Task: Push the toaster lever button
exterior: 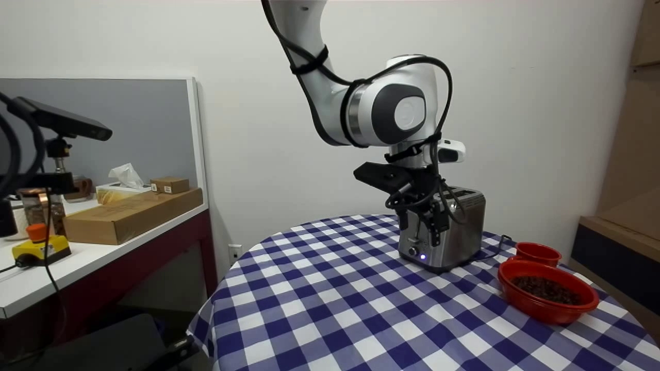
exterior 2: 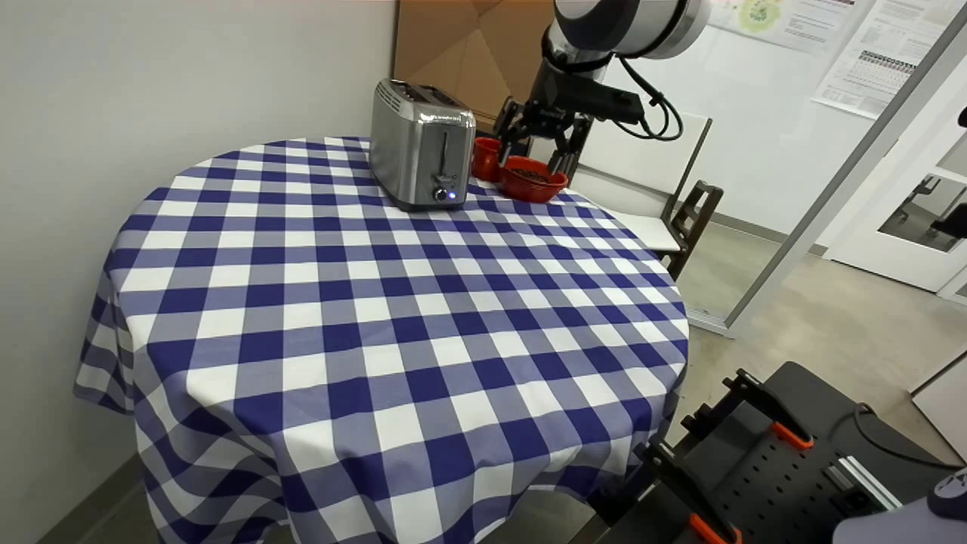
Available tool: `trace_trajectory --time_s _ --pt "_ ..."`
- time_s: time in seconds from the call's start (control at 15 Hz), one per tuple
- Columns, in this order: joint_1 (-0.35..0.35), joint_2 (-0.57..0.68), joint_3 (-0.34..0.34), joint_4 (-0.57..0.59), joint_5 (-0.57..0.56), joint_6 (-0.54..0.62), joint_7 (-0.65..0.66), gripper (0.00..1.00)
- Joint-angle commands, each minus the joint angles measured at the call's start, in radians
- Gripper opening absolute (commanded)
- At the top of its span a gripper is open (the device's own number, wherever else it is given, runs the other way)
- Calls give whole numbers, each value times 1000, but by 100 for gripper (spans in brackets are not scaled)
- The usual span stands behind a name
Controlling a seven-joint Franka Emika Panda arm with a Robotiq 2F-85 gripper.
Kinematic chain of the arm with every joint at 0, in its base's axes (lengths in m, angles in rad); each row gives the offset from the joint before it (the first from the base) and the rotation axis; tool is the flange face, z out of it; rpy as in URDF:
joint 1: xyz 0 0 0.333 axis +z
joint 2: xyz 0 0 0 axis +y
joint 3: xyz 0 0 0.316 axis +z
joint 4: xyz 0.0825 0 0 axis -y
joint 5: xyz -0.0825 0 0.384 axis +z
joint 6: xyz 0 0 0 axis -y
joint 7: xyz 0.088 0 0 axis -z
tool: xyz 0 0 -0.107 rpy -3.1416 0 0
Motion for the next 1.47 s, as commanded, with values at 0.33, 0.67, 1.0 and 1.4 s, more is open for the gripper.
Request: trace_trajectory --time_s 0.33,0.67,1.0,1.4 --pt "106 183 -90 105 -61 154 5 100" --pt "157 283 -155 179 -71 202 12 100" --pt "176 364 -176 262 -55 200 8 100" --pt "173 429 -170 347 -39 189 10 100"
